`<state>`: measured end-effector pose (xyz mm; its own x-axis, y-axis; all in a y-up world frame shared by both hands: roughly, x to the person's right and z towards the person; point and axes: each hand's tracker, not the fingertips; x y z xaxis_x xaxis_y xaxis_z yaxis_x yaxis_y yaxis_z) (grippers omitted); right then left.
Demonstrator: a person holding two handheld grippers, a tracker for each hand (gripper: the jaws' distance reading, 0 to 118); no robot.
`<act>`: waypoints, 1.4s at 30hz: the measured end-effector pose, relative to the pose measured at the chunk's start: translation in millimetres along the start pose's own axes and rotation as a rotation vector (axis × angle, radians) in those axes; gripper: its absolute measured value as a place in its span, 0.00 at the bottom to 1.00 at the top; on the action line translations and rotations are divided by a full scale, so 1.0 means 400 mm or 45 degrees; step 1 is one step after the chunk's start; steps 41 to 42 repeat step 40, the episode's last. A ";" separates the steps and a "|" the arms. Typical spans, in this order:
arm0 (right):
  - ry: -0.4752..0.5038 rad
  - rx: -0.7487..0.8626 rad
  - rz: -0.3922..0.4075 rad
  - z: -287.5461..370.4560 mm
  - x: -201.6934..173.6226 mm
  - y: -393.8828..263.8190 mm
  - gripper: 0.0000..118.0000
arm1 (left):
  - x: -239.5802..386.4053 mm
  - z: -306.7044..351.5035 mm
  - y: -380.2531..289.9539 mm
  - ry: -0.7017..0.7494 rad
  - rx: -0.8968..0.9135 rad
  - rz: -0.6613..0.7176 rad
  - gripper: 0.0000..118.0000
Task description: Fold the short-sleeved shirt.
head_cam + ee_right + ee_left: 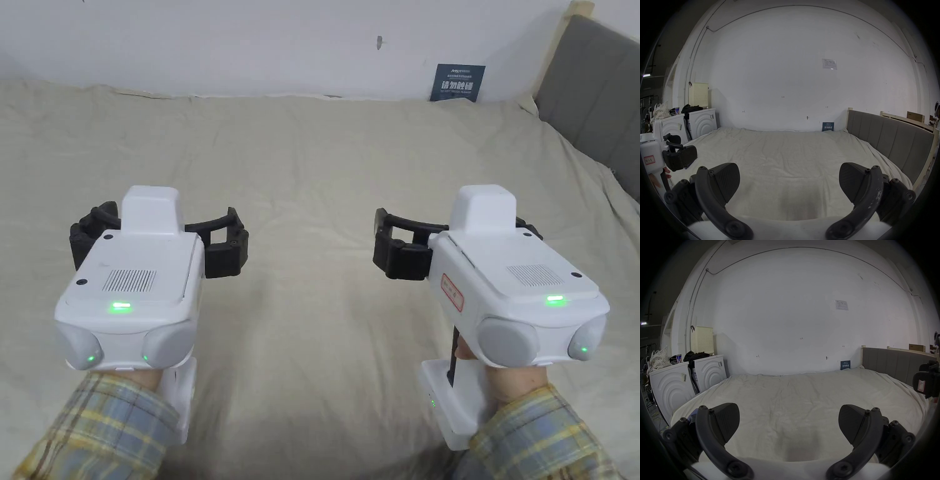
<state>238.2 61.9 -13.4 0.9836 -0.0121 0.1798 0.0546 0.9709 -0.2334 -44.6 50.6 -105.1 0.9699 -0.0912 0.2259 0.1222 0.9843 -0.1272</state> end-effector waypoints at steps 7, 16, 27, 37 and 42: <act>0.003 -0.004 0.003 0.021 -0.018 0.016 1.00 | 0.003 -0.002 0.000 -0.007 -0.001 -0.005 1.00; 0.041 -0.410 -0.154 -0.014 -0.004 0.071 1.00 | 0.018 0.007 0.033 0.000 -0.058 0.039 1.00; 0.131 -0.681 -0.379 0.040 -0.032 -0.004 1.00 | 0.096 0.058 -0.150 -0.133 -0.404 0.089 1.00; 0.059 -0.775 -0.294 -0.060 -0.010 -0.058 1.00 | 0.109 -0.028 -0.207 -0.144 -0.484 0.061 1.00; -0.081 -0.767 -0.121 -0.128 -0.025 -0.096 1.00 | 0.096 -0.108 -0.217 -0.135 -0.539 0.103 1.00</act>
